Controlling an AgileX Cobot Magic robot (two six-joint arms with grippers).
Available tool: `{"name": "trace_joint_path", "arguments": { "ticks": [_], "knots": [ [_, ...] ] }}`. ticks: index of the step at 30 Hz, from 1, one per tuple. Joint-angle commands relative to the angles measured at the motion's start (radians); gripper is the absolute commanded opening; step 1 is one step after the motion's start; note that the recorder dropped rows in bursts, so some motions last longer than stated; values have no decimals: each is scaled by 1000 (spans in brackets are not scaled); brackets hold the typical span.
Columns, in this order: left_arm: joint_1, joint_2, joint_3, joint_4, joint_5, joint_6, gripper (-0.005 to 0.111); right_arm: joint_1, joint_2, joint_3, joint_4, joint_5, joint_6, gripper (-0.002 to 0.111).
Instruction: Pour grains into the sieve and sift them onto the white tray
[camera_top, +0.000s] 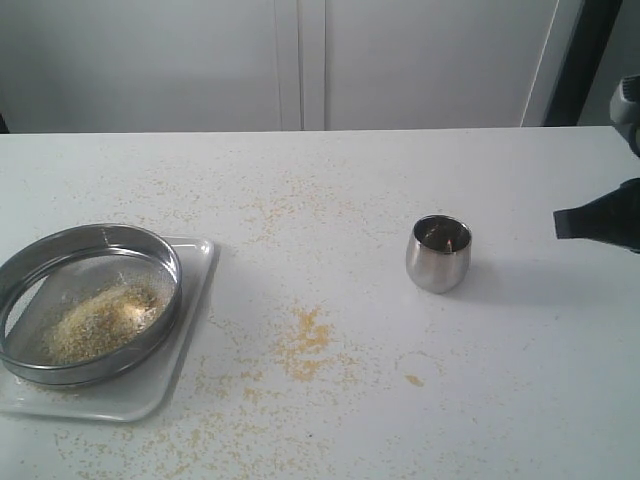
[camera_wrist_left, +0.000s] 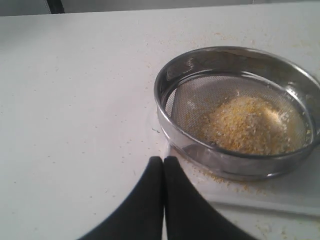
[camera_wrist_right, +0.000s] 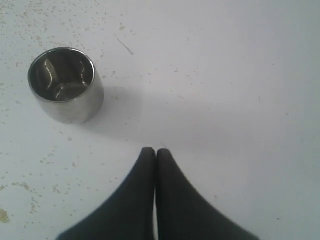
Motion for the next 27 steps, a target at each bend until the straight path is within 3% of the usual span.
{"name": "trace_joint_path", "arguments": {
  "ticks": [1,9,13,17,20,27],
  "knots": [
    [-5,-4,4,-52,-69,-203,0,-6,-32,34,-7,-50,0,0],
    [-5,-4,4,-52,-148,-347,0,-6,-37,37,-5,-55,0,0],
    [-5,-4,4,-52,-360,-693,0,-6,-37,37,1,-56,0,0],
    [-5,-4,4,6,-582,-786,0,-6,-37,37,1,-56,0,0],
    [-5,-4,-27,82,-526,-780,0,-6,-37,37,1,-56,0,0],
    [-5,105,-217,226,-170,-648,0,-6,-37,37,1,-56,0,0]
  ]
}}
